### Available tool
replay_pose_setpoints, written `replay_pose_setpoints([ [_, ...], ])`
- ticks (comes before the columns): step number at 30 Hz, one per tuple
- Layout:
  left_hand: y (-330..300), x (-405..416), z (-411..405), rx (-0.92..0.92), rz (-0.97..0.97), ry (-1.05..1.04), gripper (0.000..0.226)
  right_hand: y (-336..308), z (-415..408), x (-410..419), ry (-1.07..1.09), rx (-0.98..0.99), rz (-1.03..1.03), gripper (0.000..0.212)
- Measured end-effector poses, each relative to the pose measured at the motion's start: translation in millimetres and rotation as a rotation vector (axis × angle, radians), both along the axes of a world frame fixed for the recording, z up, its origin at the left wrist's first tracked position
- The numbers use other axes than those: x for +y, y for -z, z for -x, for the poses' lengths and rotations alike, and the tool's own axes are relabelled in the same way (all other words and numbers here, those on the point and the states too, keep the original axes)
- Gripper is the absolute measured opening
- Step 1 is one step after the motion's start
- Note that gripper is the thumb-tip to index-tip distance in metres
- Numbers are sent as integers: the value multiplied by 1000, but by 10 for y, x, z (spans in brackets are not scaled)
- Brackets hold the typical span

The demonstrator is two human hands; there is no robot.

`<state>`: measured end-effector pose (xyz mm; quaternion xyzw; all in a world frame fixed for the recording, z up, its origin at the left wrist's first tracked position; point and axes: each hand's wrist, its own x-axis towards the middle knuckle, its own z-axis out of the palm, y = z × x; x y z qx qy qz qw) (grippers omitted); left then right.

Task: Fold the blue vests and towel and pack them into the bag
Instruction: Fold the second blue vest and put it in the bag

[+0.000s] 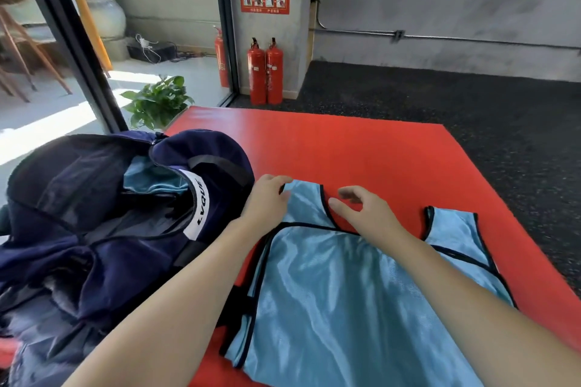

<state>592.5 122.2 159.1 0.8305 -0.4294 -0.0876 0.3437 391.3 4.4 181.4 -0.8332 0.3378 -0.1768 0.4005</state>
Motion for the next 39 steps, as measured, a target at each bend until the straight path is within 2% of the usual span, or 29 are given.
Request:
replay_pose_setpoints([
  [5, -75, 269, 167, -99, -41, 82, 30, -139, 683, 8, 33, 51, 106, 42],
  [10, -124, 576, 376, 11, -89, 140, 37, -96, 1447, -33, 94, 88, 161, 33],
  [14, -115, 662, 442, -4, -130, 105, 44, -109, 1830, -191, 75, 291, 350, 32],
  [18, -89, 668, 508, -29, -151, 93, 45, -45, 2082, -401, 115, 467, 417, 35],
  [21, -90, 645, 519, -12, -130, 82, 43, -5, 2186, -497, 122, 512, 382, 38],
  [26, -131, 618, 507, 14, -104, 31, 28, 46, 2161, -590, 128, 420, 301, 34],
  [29, -220, 611, 509, -14, -100, -6, 4, 72, 2152, -617, 129, 361, 248, 13],
  [31, -276, 580, 462, -23, -67, -22, 16, 15, 2155, -649, 163, 310, 241, 4],
  [34, -375, 508, 336, 93, 36, -27, 5, -121, 2144, -759, 257, 156, 183, 11],
  [39, -491, 293, 261, 278, 266, -100, 5, -163, 1995, -905, 353, -49, 134, 6],
])
